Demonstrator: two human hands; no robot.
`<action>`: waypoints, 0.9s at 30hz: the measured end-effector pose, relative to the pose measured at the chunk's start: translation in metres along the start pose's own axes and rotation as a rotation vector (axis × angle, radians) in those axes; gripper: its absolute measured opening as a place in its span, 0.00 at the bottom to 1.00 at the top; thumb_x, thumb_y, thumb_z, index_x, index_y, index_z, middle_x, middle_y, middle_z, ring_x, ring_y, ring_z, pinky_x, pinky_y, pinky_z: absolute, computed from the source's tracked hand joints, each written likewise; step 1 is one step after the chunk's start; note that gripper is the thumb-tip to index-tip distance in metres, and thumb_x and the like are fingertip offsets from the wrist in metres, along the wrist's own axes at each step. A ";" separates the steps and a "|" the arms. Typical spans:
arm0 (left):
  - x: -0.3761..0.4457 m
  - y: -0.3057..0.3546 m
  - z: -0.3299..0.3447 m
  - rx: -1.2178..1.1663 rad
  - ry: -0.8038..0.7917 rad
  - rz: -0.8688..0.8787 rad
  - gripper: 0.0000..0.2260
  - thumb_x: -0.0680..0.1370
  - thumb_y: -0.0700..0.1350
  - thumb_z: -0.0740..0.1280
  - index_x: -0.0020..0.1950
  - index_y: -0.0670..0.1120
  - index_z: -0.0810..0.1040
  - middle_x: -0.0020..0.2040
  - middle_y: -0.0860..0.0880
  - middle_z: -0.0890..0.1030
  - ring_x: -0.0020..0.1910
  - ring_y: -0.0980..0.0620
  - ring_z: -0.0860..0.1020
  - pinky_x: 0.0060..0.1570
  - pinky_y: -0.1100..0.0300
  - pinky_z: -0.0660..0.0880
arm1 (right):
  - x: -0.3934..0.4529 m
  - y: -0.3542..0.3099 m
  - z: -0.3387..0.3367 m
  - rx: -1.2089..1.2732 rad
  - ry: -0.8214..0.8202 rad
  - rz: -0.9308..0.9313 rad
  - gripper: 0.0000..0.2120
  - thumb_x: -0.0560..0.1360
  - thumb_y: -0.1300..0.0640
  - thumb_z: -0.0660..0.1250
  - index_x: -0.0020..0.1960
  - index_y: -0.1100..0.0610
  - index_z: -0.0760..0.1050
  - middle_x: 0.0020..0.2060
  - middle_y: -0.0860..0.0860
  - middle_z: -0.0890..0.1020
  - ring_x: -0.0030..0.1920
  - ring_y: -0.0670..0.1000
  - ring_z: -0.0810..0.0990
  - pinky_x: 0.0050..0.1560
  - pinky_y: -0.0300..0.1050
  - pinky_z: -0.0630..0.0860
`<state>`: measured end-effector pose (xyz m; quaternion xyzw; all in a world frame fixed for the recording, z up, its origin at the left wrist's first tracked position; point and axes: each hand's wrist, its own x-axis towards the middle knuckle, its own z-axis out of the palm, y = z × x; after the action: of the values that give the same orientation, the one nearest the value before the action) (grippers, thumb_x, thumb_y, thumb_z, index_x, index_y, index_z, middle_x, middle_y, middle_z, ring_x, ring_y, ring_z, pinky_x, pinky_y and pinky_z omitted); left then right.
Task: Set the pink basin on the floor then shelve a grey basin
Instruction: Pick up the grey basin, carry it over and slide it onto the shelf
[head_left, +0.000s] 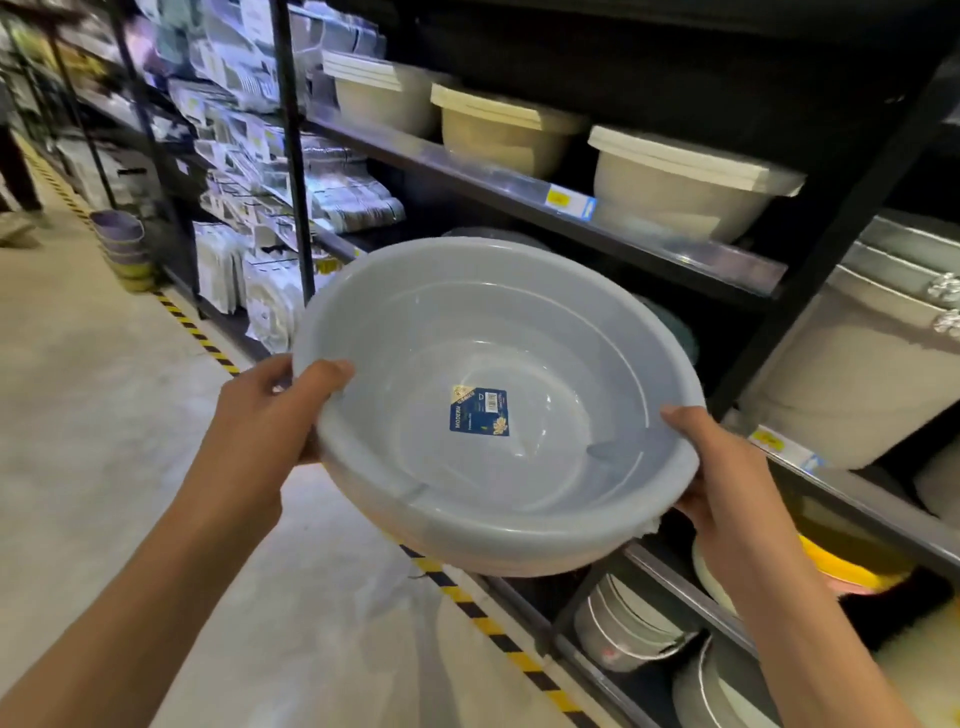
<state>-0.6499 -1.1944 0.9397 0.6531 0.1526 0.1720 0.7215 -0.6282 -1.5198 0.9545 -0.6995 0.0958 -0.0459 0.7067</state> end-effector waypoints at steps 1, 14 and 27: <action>0.008 0.001 -0.010 0.005 0.019 -0.004 0.15 0.71 0.53 0.72 0.55 0.49 0.85 0.47 0.46 0.88 0.35 0.53 0.86 0.29 0.63 0.78 | 0.005 0.002 0.014 0.013 -0.022 0.000 0.10 0.76 0.49 0.72 0.52 0.53 0.86 0.43 0.56 0.89 0.37 0.51 0.88 0.32 0.41 0.81; 0.103 -0.007 -0.098 0.040 0.218 -0.015 0.18 0.69 0.53 0.70 0.55 0.46 0.84 0.44 0.41 0.87 0.37 0.44 0.83 0.37 0.53 0.78 | 0.094 0.015 0.172 0.051 -0.224 0.040 0.10 0.73 0.48 0.73 0.49 0.52 0.88 0.43 0.55 0.89 0.40 0.51 0.88 0.42 0.48 0.81; 0.277 -0.032 -0.117 0.094 0.379 -0.039 0.17 0.70 0.52 0.70 0.55 0.45 0.85 0.48 0.38 0.87 0.41 0.44 0.84 0.39 0.51 0.79 | 0.271 0.042 0.321 0.103 -0.403 0.122 0.07 0.74 0.49 0.73 0.44 0.50 0.89 0.42 0.53 0.90 0.37 0.48 0.87 0.33 0.40 0.82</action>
<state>-0.4527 -0.9694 0.8978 0.6388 0.3062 0.2708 0.6518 -0.3019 -1.2580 0.8944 -0.6504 -0.0079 0.1332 0.7478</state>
